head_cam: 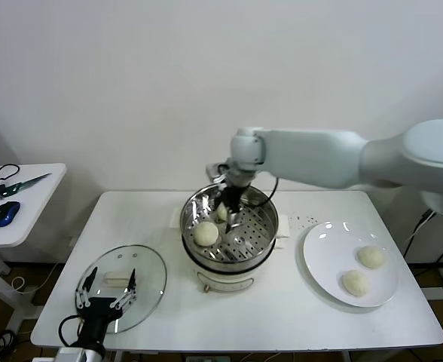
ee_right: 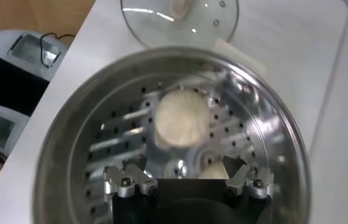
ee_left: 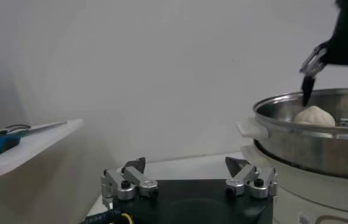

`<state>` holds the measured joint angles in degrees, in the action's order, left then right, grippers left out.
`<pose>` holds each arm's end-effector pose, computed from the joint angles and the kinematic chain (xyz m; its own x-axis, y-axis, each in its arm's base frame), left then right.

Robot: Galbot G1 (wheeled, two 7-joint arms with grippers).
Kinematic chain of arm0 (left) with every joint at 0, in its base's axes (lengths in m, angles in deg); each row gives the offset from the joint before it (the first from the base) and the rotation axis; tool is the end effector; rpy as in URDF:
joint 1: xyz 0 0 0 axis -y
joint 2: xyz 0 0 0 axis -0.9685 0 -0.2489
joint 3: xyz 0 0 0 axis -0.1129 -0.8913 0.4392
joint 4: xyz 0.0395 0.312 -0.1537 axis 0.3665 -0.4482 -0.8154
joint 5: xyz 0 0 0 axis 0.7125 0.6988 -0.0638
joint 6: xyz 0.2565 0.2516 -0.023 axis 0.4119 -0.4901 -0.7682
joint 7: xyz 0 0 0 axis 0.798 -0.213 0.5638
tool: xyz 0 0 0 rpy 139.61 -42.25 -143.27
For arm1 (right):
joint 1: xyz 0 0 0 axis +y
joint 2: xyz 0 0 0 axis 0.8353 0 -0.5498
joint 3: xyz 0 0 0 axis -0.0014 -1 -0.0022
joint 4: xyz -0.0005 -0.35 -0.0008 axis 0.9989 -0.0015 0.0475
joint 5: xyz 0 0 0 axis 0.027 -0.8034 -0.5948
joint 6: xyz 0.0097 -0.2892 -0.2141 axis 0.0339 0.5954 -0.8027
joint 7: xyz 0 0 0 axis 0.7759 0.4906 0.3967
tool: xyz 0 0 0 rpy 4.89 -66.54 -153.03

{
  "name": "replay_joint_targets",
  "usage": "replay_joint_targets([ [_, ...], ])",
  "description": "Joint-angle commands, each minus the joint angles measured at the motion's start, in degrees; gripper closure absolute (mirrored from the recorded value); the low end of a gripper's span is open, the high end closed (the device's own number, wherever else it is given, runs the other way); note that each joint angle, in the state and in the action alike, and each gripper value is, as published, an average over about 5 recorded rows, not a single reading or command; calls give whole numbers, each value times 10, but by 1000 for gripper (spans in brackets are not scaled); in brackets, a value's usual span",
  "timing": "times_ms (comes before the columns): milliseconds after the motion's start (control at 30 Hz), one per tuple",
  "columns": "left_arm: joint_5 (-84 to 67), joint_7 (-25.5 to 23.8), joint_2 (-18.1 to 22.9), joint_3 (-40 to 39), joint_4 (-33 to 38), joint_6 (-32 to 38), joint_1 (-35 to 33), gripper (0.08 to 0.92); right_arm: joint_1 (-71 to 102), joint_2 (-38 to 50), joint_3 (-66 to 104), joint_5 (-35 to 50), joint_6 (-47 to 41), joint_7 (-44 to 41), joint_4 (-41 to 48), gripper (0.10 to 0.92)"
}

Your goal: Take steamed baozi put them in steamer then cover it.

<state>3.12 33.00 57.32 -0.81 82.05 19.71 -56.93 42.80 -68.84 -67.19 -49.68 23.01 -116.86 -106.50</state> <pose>0.1216 0.0548 -0.2994 -0.9840 -0.0629 0.1670 -0.0389 0.9889 0.1433 0.5716 0.0982 -0.0392 -0.0670 -0.2397 0.9685 -0.9308 -0.3345 -0.1472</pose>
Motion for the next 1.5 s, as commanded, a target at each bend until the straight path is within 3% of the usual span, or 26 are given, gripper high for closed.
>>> replay_joint_targets([
  [33, 1, 0, 1, 0, -2, -3, 4, 177, -72, 150, -14, -15, 30, -32, -69, 203],
  [300, 12, 0, 5, 0, -5, -6, 2, 177, -41, 323, -4, -115, 49, -41, -117, 203],
  [667, 34, -2, 16, -4, -4, -7, -12, 177, 202, 438, 123, -286, 74, -49, -101, 203],
  [1000, 36, 0, 19, 4, -12, -5, -16, 177, 369, 448, 257, -353, 86, -48, -75, 203],
  [1500, 41, 0, 23, 1, -24, -5, -10, 177, 421, 414, 304, -379, 88, -37, -29, 203],
])
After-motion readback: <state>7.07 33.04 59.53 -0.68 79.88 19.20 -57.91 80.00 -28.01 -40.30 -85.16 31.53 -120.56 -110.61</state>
